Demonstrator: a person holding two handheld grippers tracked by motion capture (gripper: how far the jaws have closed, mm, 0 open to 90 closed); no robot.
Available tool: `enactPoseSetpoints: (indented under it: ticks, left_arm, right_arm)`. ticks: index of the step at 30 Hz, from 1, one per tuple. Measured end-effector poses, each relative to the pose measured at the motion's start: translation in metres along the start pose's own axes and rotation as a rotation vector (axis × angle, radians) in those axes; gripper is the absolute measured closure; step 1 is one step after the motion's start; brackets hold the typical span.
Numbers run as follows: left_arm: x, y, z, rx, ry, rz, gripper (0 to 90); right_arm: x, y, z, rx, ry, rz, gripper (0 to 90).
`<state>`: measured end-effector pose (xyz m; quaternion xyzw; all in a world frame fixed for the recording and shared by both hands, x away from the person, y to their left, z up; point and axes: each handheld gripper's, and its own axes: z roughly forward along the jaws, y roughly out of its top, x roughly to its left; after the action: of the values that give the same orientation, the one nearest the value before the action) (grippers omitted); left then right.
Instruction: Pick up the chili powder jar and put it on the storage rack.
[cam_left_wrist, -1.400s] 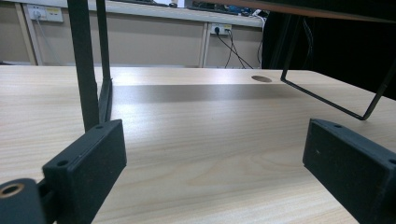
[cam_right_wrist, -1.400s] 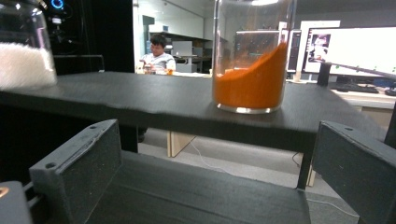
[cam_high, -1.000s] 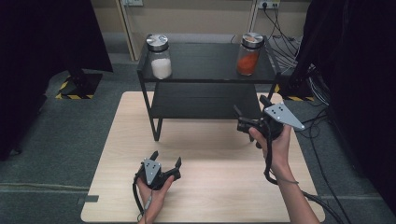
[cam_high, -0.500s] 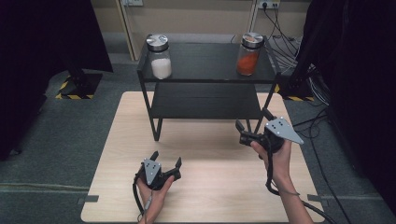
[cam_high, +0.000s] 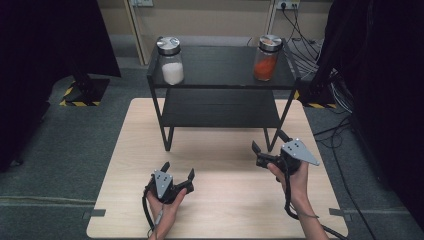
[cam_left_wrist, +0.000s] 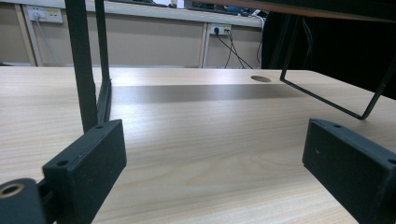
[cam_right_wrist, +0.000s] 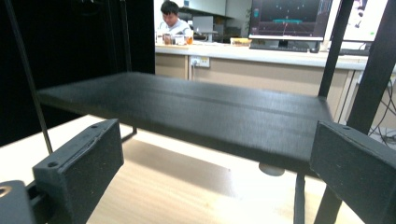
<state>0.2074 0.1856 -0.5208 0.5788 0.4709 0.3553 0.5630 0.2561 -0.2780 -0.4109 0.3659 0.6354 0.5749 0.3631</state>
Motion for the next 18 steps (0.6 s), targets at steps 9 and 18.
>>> enactPoseSetpoints:
  ticks: [9,18]
  left_arm:
    - [0.000,0.000,0.000,0.000,0.000,0.001,5.6]
    - [0.000,0.000,0.000,0.001,0.001,0.002,5.6]
  right_arm:
    - [-0.002,-0.022,0.001,0.061,0.031,0.016,3.5]
    - [0.000,-0.046,0.001,0.149,0.043,0.046,4.2]
